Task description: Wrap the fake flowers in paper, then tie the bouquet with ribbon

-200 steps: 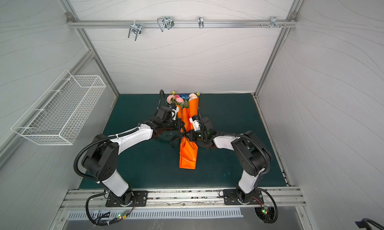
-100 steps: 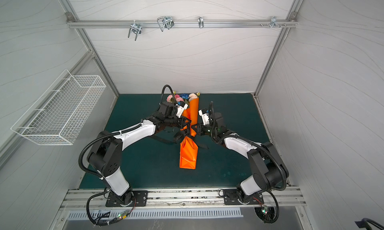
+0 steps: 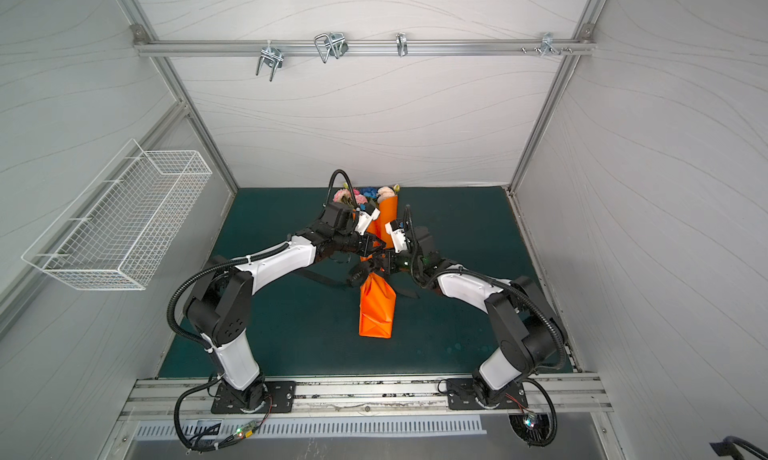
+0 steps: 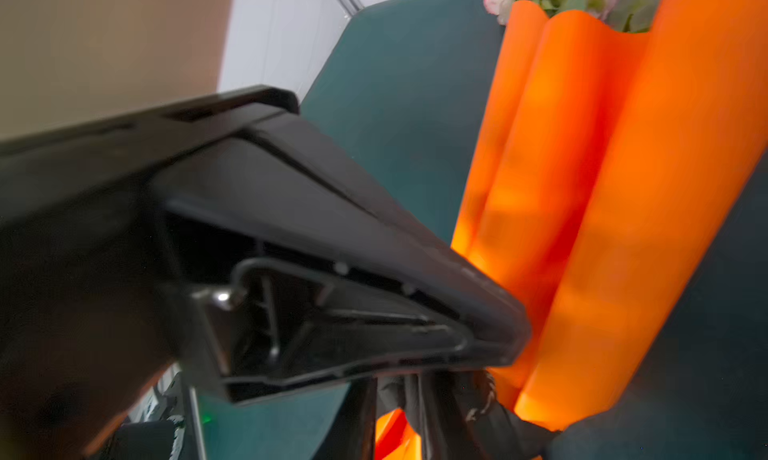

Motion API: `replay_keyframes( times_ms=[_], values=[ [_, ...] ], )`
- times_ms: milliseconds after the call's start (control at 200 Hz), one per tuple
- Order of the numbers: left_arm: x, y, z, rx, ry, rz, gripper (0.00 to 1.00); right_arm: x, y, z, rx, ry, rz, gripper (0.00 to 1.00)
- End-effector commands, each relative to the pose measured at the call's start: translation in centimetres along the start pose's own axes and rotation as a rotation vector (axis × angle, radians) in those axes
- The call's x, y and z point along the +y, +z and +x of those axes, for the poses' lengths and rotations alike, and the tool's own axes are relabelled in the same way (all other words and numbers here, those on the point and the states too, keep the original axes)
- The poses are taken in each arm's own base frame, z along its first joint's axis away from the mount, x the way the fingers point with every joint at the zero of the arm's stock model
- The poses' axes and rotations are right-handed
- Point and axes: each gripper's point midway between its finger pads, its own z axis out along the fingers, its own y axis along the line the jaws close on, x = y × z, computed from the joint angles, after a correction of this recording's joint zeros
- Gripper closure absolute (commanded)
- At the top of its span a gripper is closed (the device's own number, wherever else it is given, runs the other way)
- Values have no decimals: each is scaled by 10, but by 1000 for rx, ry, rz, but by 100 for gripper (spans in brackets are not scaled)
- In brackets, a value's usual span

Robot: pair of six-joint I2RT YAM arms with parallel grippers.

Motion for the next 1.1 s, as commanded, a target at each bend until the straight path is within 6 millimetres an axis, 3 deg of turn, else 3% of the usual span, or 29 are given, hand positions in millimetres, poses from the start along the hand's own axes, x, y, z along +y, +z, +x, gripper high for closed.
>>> replay_keyframes(
  times_ms=[0,215,525,785,1095],
  values=[
    [-12,0,-19,-37,31,46,100,-6,6,-4,-11,3,28,79],
    [-13,0,-21,-42,27,53,100,-16,11,0,-12,24,62,76],
    [-12,4,-17,-27,3,66,100,-5,12,-14,-53,18,15,75],
    [-17,7,-21,-31,-23,99,100,-8,16,-20,-88,12,27,74],
    [-16,5,-17,-19,-34,97,100,-16,12,-26,-149,36,71,80]
  ],
)
